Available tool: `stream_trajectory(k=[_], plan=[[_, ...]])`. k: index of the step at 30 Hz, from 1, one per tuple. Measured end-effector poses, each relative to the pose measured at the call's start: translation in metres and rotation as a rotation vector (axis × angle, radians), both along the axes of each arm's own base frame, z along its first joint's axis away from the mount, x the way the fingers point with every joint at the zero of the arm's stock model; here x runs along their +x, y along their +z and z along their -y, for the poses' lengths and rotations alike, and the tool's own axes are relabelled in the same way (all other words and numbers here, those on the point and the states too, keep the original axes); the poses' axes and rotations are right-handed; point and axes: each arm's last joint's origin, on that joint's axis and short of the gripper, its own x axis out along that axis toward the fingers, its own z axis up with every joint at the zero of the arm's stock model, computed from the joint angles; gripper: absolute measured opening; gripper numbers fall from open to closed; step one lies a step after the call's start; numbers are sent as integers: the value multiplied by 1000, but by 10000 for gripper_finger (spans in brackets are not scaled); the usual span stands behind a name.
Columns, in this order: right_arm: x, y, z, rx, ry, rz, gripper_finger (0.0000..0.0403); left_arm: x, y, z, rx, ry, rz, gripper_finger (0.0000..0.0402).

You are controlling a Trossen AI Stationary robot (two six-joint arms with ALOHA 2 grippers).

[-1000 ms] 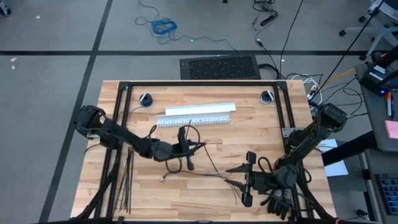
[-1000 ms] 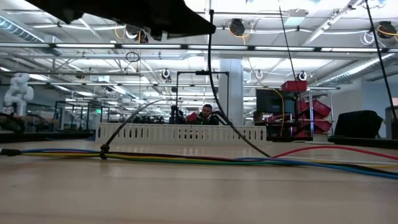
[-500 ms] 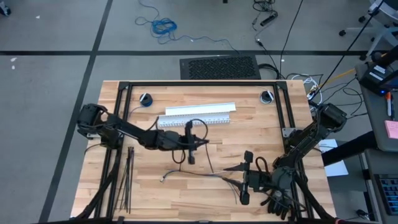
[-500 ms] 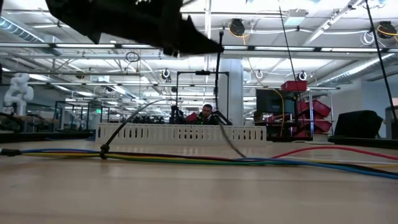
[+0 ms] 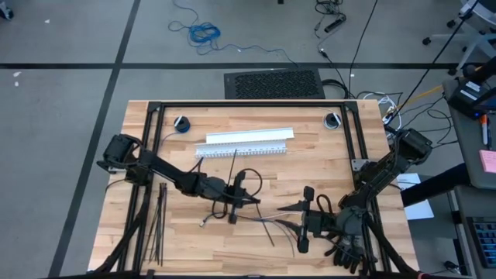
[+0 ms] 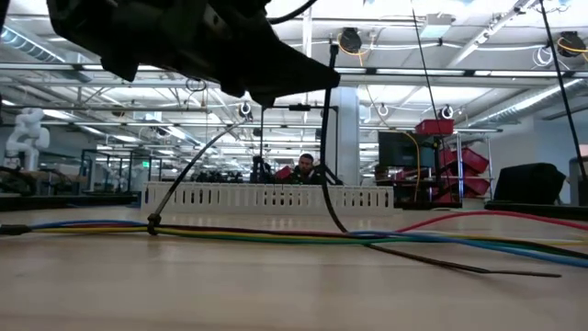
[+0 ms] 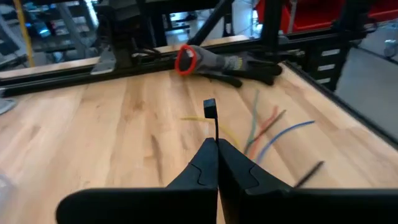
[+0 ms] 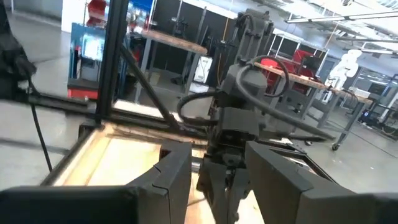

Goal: Ziptie cables
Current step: Wrap the black zip tie on the cables

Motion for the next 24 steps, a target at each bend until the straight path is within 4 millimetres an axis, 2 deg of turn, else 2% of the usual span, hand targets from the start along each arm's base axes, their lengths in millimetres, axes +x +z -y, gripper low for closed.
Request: stream_trajectory(k=[4, 9, 17, 21, 24], plan=[[-2, -26, 1, -78, 39, -206, 144, 3, -1, -10, 8, 33, -6, 0], [-5, -70, -2, 115, 105, -468, 144, 6, -12, -17, 10, 55, -35, 0], [-5, -128, -30, 289, 173, -574, 144, 9, -47, -9, -9, 73, -141, 0], [3, -150, -40, 231, 185, -617, 144, 10, -48, -8, -10, 124, -102, 0], [15, -156, -48, 126, 200, -613, 144, 11, -44, -9, -11, 196, -63, 0]])
